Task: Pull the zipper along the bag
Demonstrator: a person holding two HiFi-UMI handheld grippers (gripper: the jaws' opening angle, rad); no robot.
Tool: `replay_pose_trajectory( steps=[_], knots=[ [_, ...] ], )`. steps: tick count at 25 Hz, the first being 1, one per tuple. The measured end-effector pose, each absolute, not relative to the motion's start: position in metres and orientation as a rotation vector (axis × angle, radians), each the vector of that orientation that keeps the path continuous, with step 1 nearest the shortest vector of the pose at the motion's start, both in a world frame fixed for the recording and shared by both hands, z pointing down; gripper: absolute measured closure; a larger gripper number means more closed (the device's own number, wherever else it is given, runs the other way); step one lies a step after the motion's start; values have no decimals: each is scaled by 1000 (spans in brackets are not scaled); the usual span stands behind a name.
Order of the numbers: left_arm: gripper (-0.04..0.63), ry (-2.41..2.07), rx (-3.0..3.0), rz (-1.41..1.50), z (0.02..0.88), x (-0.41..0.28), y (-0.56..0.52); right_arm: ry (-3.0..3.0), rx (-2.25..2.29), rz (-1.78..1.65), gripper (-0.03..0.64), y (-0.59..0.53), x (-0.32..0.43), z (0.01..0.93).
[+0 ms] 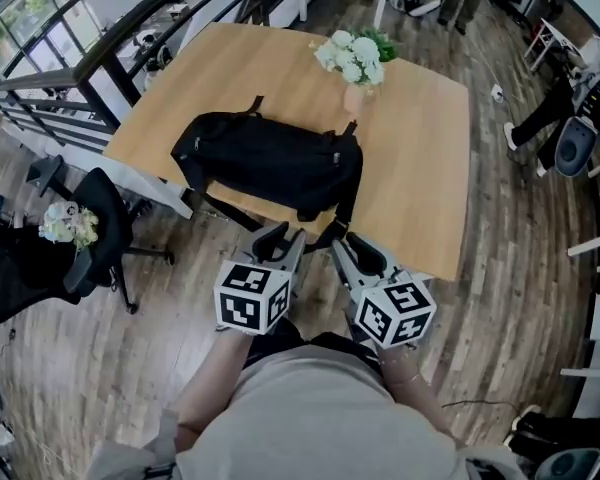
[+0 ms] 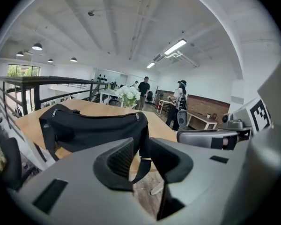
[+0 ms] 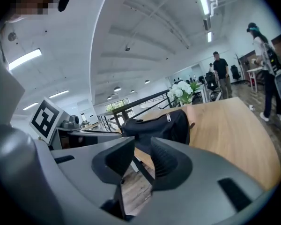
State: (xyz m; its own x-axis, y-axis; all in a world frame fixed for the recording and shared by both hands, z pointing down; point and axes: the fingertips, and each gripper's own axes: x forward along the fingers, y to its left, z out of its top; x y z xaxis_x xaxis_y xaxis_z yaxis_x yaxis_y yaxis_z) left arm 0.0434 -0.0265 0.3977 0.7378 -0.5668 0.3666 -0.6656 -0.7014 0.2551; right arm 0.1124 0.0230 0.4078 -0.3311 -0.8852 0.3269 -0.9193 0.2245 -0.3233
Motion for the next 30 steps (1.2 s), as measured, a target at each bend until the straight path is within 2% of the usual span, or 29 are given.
replay_pose_trajectory(
  steps=[15, 30],
  knots=[
    [479, -645, 2683, 478, 404, 50, -116, -2195, 2118, 709, 514, -64, 118, 407],
    [479, -459, 2668, 473, 418, 55, -118, -2013, 2231, 751, 499, -60, 118, 419]
  ],
)
